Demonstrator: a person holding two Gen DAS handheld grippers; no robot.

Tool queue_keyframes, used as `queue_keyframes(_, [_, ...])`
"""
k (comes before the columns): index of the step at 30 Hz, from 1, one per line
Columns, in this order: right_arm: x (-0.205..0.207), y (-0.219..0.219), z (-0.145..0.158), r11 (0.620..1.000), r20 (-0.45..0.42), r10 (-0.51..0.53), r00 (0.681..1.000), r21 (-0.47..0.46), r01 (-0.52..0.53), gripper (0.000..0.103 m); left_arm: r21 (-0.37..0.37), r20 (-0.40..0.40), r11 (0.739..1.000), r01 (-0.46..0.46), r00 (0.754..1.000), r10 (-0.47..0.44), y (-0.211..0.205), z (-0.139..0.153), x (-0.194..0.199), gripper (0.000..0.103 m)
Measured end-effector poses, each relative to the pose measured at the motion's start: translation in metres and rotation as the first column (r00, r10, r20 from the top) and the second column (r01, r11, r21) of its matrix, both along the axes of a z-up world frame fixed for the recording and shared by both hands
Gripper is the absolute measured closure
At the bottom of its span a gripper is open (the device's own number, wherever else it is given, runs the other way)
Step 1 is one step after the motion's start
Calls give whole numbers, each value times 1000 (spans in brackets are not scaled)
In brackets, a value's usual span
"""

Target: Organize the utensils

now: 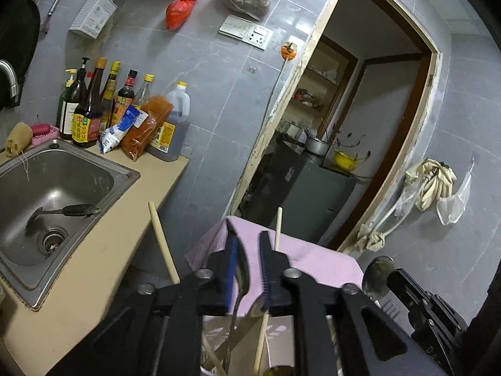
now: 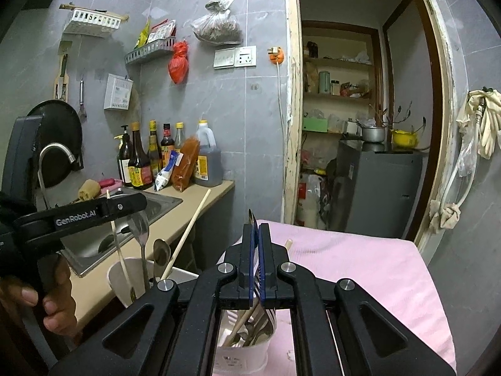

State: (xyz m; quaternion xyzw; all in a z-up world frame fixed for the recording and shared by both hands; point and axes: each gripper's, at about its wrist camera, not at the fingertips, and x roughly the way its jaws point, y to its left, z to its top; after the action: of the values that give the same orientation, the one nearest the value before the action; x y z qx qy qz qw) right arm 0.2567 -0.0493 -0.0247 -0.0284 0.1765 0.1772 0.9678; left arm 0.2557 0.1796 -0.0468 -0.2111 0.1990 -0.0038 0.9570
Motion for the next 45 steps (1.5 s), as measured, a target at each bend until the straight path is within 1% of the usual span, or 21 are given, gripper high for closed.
queue_keyframes(1, [0,-1,0,1000,-5,-1,1000,-1,1,100,-1,-1,1000,-1,1000,1,0,1,-1,75])
queue_keyframes(2, [-1,-1,0,1000,-11,-3,1000,-2,3,99,-4,-1,1000,-2,1000,2,0,1,-3,72])
queue_keyframes(4, [-3,-3,1,1000,-18,-8,1000,-1,8,99,-10,0,1000,-1,1000,1,-1,2,-6,60])
queue_keyframes(5, [-4,-3,1,1000,-21,-13,1000,-1,13,98,-11,0,1000,-3,1000,3,-1,3,-8,59])
queue_keyframes(7, [-7,-6,3,1000,-29,-20,999,7,20,93,-7,2,1000,-1,1000,1,-2,4,-11,55])
queue_keyframes(9, [-10,-10,5,999,-26,-29,999,21,29,71,3,2,1000,-1,1000,1,-3,6,-13,52])
queue_keyframes(10, [-13,-12,7,999,-20,-34,999,28,35,68,8,2,1000,1,1000,-1,-4,8,-15,51])
queue_keyframes(11, [-16,-13,9,999,-17,-41,999,30,41,66,11,2,1000,2,1000,-2,-5,9,-16,50])
queue_keyframes(14, [-21,-18,15,998,-11,-60,998,30,61,65,22,3,1000,7,1000,-7,-7,14,-20,44])
queue_keyframes(16, [-26,-23,18,996,-6,-76,997,39,76,61,37,6,999,7,1000,-7,-10,18,-23,38])
queue_keyframes(17, [-26,-26,20,996,-3,-81,997,43,81,56,45,8,999,7,1000,-7,-11,20,-25,36])
queue_keyframes(19, [-31,-34,24,994,4,-96,995,52,96,55,65,12,998,5,1000,-6,-15,24,-30,27])
queue_keyframes(22, [-38,-45,30,992,6,-116,993,61,115,52,99,21,995,-8,1000,6,-22,31,-39,18])
queue_keyframes(24, [-43,-55,33,989,7,-129,992,71,128,45,122,24,992,-11,1000,8,-28,36,-45,15])
queue_keyframes(26, [-50,-65,36,987,4,-142,990,78,142,42,140,25,990,-15,1000,12,-34,40,-50,12])
queue_keyframes(28, [-57,-76,40,984,0,-156,988,85,156,36,154,22,988,-16,1000,13,-39,44,-57,7])
queue_keyframes(30, [-65,-87,42,982,-4,-164,986,95,163,30,173,18,985,-16,1000,13,-46,49,-65,6])
queue_keyframes(34, [-88,-115,49,976,-12,-189,982,103,189,25,191,-7,982,-12,1000,14,-60,54,-84,4])
queue_keyframes(36, [-99,-128,53,974,-13,-199,980,108,200,17,191,-21,982,-9,1000,14,-67,56,-96,4])
queue_keyframes(38, [-114,-143,57,970,-13,-214,977,111,215,12,192,-28,981,-8,1000,14,-75,57,-109,4])
queue_keyframes(45, [-161,-181,59,967,-39,-234,971,97,237,2,218,-34,976,-25,999,33,-103,59,-162,3])
